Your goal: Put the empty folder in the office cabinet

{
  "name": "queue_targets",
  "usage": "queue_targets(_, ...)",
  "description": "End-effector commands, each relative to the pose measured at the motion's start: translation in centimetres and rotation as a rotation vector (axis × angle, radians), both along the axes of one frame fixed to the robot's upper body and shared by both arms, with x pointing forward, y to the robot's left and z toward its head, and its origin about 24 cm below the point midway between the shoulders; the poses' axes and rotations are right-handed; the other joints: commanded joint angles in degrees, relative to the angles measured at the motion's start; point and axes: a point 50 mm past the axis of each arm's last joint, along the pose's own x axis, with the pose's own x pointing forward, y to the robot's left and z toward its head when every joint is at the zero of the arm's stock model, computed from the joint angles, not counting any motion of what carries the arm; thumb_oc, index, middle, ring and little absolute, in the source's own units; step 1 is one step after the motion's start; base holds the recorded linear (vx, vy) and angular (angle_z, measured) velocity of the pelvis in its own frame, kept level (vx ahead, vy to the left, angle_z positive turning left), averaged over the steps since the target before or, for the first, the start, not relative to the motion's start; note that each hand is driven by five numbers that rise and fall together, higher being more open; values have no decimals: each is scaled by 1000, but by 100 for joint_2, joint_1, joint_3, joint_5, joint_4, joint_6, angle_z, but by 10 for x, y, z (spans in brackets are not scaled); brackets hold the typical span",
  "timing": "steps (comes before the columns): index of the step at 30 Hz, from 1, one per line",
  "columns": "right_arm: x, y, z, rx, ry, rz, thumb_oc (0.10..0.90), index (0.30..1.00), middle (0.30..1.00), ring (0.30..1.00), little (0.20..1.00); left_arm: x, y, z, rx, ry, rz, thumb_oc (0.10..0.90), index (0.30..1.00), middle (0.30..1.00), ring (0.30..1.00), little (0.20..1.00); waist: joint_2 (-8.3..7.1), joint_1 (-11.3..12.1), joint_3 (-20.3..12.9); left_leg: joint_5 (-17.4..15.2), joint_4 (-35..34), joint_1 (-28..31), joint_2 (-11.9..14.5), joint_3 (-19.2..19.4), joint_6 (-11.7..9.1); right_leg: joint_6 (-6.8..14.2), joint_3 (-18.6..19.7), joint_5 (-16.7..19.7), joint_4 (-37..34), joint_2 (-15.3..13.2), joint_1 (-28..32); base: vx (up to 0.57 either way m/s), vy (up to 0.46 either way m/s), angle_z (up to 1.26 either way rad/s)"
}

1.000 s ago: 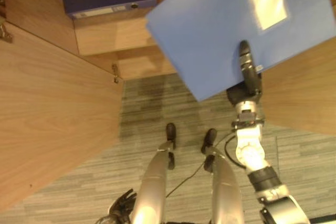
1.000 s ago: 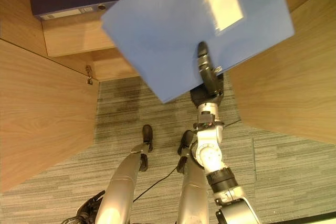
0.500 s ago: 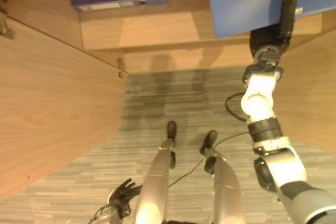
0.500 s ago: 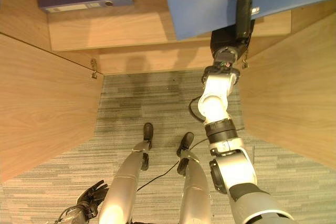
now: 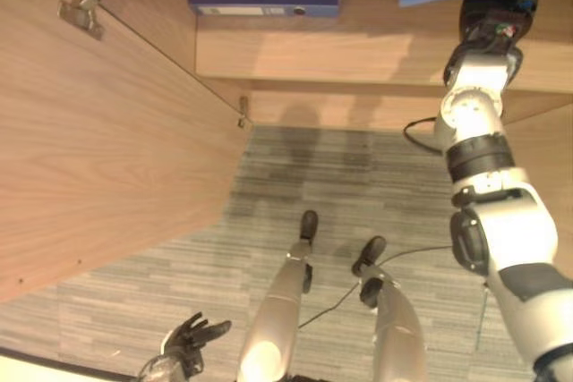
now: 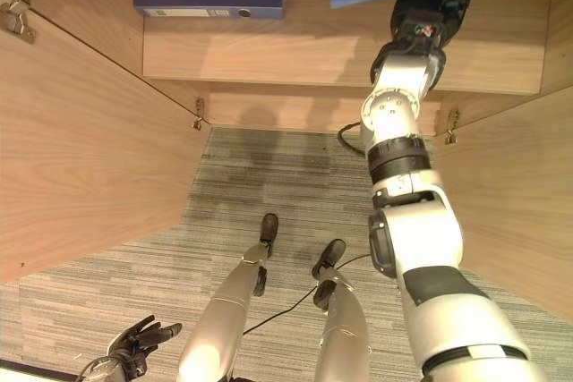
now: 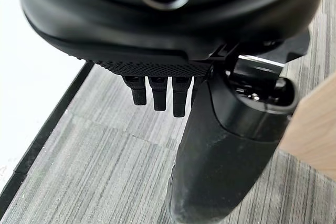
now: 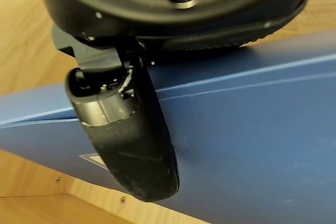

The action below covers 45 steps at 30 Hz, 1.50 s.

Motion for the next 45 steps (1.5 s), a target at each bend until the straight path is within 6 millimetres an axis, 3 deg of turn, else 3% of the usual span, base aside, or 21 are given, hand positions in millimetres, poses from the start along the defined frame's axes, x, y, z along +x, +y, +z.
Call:
queue_targets(1, -19, 3, 55, -109, -200, -31, 400, 300, 300, 300, 300, -53, 42, 1, 135, 193, 41, 800, 900, 900, 900, 900, -308, 38, -711, -886, 443, 46, 101, -212, -262, 525, 266, -65, -216, -181, 418, 24, -11, 10)
queue_targets(11, -23, -18, 60, -26, -202, -81, 400, 300, 300, 300, 300, -61, 44, 1, 140, 197, 39, 800, 900, 900, 900, 900, -163, 194, -822, -828, 351, -29, 2, -313, -260, 539, 128, -199, -71, -251, 386, 18, -5, 9)
queue_targets(12, -22, -21, 61, -33, -194, -86, 516, 474, 474, 474, 474, -63, 44, 1, 137, 201, 40, 800, 900, 900, 900, 900, -159, 203, -834, -816, 336, -34, -2, -324, -262, 543, 118, -201, -69, -254, 382, 9, -4, 9)
queue_targets(13, -23, -22, 63, -45, -192, -94, 685, 728, 728, 728, 728, -63, 45, 1, 140, 202, 37, 800, 900, 900, 900, 900, -159, 210, -840, -809, 330, -40, -6, -332, -263, 542, 111, -203, -71, -256, 377, 11, -8, 10)
queue_targets(14, -23, -22, 65, -62, -189, -95, 800, 900, 900, 900, 900, -64, 45, 1, 139, 204, 35, 800, 900, 900, 900, 900, -159, 221, -850, -801, 323, -45, -11, -342, -264, 541, 105, -209, -68, -258, 370, 8, -10, 12)
queue_targets(17, -23, -22, 67, -91, -198, -89, 800, 900, 900, 900, 900, -66, 46, 1, 142, 206, 30, 800, 900, 900, 900, 900, -152, 234, -869, -789, 323, -67, -12, -350, -267, 530, 85, -232, -61, -262, 357, 9, -9, 8)
queue_targets(26, -4, -8, 35, -173, -79, -6, 800, 900, 900, 900, 900, -65, 45, 1, 117, 196, 17, 800, 900, 900, 900, 900, -100, 263, -843, -732, 247, 33, 3, -356, -275, 502, 70, -235, -71, -238, 417, 1, 0, 1)
queue_targets(39, 7, -18, 13, -206, 66, -15, 800, 900, 900, 900, 900, -71, 43, -1, 89, 210, 8, 800, 900, 900, 900, 900, -27, 260, -827, -641, 134, 69, 40, -349, -295, 487, 66, -213, -144, -219, 420, 0, 0, 0)
queue_targets(42, 12, -22, -4, -279, 175, -17, 800, 900, 900, 900, 900, -73, 41, -2, 81, 213, 2, 800, 900, 900, 900, 900, -40, 244, -828, -603, 60, 118, 53, -340, -304, 485, 54, -184, -215, -206, 453, 0, 0, 0)
queue_targets(45, 19, -23, -26, -489, 340, 2, 800, 900, 900, 900, 900, -75, 45, 0, 86, 229, -17, 800, 900, 900, 900, 900, -82, 223, -824, -576, 47, 134, 66, -328, -314, 467, 44, -154, -246, -193, 466, 0, 0, 0)
